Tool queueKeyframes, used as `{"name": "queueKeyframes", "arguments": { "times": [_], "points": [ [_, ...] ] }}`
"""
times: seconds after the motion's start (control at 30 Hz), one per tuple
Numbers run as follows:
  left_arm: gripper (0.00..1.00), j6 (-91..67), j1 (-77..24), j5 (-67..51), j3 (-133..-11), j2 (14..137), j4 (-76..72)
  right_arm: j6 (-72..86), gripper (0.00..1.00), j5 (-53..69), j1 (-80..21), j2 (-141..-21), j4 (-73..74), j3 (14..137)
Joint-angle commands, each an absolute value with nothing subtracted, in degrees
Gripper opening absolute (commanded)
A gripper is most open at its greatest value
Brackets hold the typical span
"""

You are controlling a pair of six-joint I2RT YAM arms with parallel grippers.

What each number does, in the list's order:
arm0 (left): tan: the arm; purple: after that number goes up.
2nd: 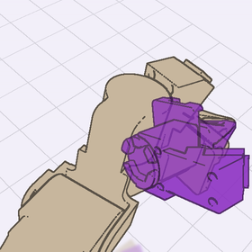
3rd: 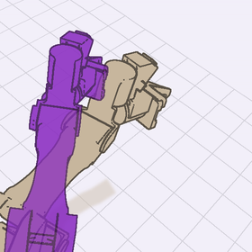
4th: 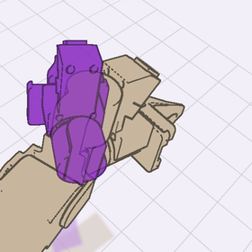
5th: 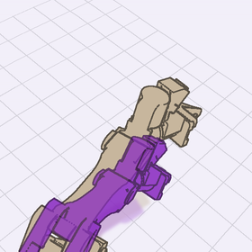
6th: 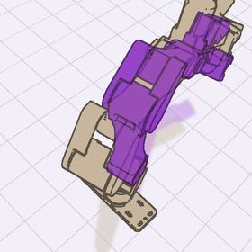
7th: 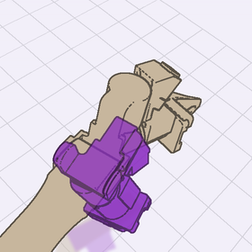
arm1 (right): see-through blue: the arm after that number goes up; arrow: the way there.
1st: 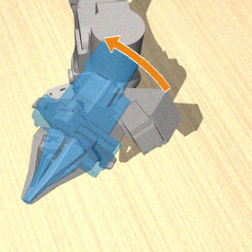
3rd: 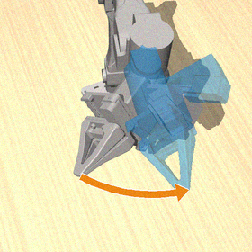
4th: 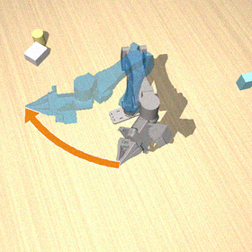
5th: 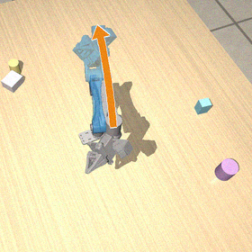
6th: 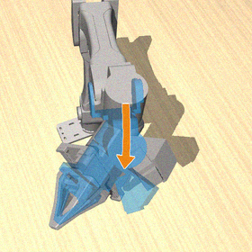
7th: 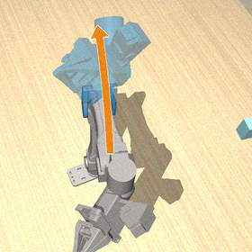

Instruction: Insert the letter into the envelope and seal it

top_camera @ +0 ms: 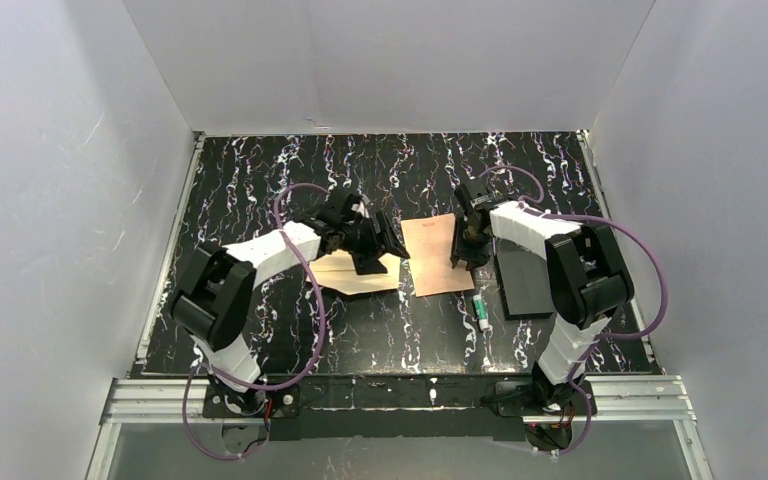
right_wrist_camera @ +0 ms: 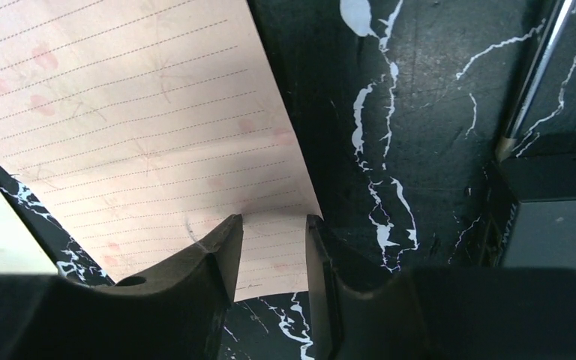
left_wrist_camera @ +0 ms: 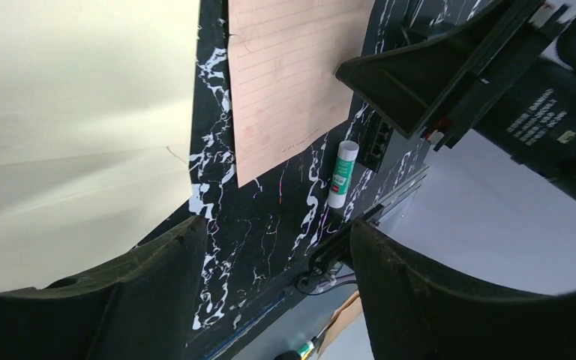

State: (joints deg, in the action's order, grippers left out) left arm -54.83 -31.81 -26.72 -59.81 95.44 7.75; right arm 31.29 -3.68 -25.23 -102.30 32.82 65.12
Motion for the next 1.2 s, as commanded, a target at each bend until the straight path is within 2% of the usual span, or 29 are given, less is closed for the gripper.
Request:
{"name": "queueKeyframes", "arguments": {
  "times": [0.0,0.17,0.3,0.47,0.73,1.0,1.17],
  "points": [
    [0.65,-58.9,-35.1,-25.7,-62.5,98.5,6.6,34.7,0.43,-1.5,-25.0,-104.5,33.7,63.0],
    [0.58,-59.9,-36.8,-22.9,-62.4,102.8,6.0,35.9,0.43,-0.4,-23.8,-105.2,32.2,60.4],
    [0.57,-60.9,-37.4,-23.5,-62.9,106.0,4.9,36.1,0.43,4.0,-21.5,-104.9,31.0,58.9],
    [0.60,-62.8,-39.2,-24.9,-61.2,108.8,-2.4,37.2,0.45,11.5,-18.9,-104.5,29.2,57.0],
    [0.60,-65.3,-40.0,-24.4,-62.0,112.9,-3.9,39.1,0.46,17.7,-17.9,-105.2,26.6,54.0],
    [0.61,-69.2,-39.3,-26.4,-59.5,111.0,-7.3,39.6,0.47,19.0,-17.8,-105.1,25.9,53.9],
    [0.66,-67.4,-38.0,-26.8,-57.6,108.2,-10.9,38.1,0.53,21.4,-17.7,-104.2,24.9,53.8]
  ]
}}
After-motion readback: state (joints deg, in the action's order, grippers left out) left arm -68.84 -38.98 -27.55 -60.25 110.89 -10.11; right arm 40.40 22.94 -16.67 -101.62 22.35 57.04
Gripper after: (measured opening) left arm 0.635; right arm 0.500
